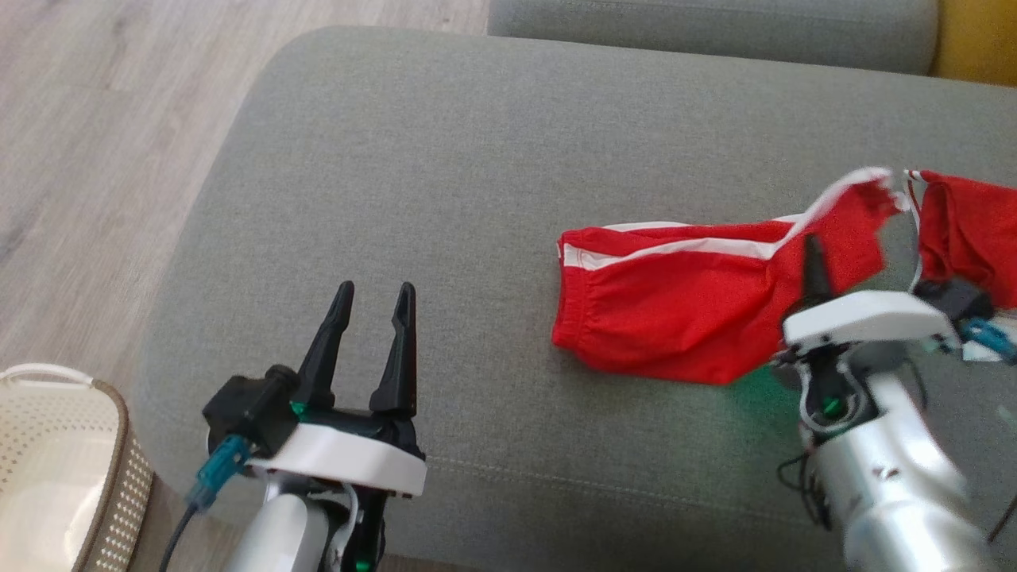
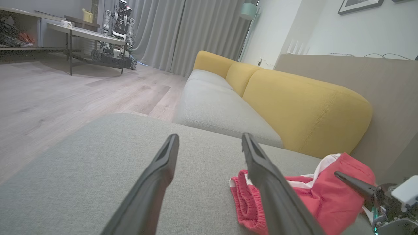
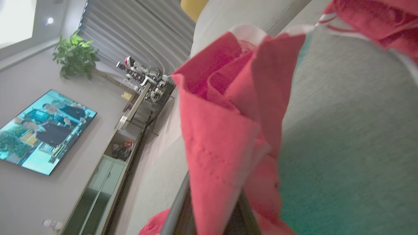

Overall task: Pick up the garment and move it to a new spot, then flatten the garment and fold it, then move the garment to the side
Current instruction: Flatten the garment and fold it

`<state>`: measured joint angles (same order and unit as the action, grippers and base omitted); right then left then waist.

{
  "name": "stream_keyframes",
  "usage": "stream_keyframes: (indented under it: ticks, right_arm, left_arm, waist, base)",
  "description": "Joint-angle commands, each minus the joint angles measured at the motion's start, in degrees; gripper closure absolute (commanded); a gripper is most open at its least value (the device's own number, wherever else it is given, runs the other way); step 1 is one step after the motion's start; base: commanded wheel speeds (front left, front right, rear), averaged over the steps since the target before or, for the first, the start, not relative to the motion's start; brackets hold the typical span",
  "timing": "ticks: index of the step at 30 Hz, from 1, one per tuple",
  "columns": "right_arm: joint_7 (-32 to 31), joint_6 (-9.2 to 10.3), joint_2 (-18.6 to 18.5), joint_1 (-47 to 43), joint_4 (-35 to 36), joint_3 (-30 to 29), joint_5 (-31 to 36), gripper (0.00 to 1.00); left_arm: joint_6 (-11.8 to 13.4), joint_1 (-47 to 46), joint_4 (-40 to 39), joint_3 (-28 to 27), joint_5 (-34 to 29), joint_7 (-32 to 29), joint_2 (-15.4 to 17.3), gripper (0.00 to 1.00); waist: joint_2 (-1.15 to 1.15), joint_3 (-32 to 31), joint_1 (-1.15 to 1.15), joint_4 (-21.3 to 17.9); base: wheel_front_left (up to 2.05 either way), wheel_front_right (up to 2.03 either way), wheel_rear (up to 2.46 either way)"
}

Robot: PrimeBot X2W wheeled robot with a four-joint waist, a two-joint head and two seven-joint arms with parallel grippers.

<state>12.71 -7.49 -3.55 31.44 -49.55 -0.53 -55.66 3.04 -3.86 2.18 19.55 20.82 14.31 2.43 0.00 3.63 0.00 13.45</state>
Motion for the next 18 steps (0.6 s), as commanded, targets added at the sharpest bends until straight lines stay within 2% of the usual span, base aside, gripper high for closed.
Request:
stream_keyframes:
  ticks: [1, 10, 18]
  right_arm:
    - [0.7, 0.00, 0.7, -0.4, 3.5, 3.2, -0.7, 1.00]
    - [0.6, 0.00, 0.7, -5.9, 15.6, 17.4, -4.9, 1.00]
    - [0.1, 0.00, 0.7, -6.2, 18.2, 24.4, -5.3, 1.00]
  left_arm:
    - [-0.1, -1.4, -1.6, -2.1, -0.2, 0.7, 0.4, 0.00]
    - [-0.4, -1.0, -1.4, -2.7, -0.4, 0.7, 0.4, 0.00]
    - [-0.3, -0.9, -1.7, -2.1, 0.1, 0.7, 0.4, 0.00]
  waist:
    - [0.00, -0.3, 0.00, 0.2]
    - [0.00, -1.4, 0.00, 1.1]
    - [0.00, -0.4, 0.00, 2.4]
  base:
    - [0.00, 0.00, 0.00]
    - [0.00, 0.00, 0.00]
    - [0.00, 0.00, 0.00]
